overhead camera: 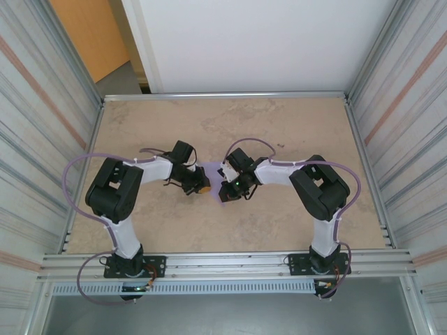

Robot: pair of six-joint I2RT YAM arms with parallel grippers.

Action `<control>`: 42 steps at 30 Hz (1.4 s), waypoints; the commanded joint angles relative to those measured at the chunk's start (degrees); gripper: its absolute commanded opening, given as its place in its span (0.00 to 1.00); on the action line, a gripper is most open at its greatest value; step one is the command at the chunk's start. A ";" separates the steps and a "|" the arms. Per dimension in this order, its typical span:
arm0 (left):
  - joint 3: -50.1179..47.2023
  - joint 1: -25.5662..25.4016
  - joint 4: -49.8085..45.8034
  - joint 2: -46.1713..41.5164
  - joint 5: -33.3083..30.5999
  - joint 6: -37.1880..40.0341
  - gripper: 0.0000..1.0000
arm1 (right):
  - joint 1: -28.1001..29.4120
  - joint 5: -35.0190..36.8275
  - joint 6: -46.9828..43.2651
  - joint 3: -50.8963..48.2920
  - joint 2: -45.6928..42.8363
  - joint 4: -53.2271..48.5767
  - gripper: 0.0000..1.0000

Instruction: Fold a paper plane with a square sheet of paper (pick it up from the middle)

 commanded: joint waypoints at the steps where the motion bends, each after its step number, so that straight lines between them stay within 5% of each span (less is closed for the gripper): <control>1: 0.37 -0.09 3.11 -4.55 -1.73 5.40 0.07 | 0.25 4.42 1.20 0.05 2.19 -4.38 0.08; 19: -8.93 -3.41 16.86 -4.42 3.66 4.74 0.06 | 0.24 4.31 1.70 1.06 3.47 -6.25 0.08; 42: -8.64 -1.06 14.22 0.82 -1.51 10.88 0.06 | 0.13 9.35 1.40 0.32 5.31 -10.78 0.09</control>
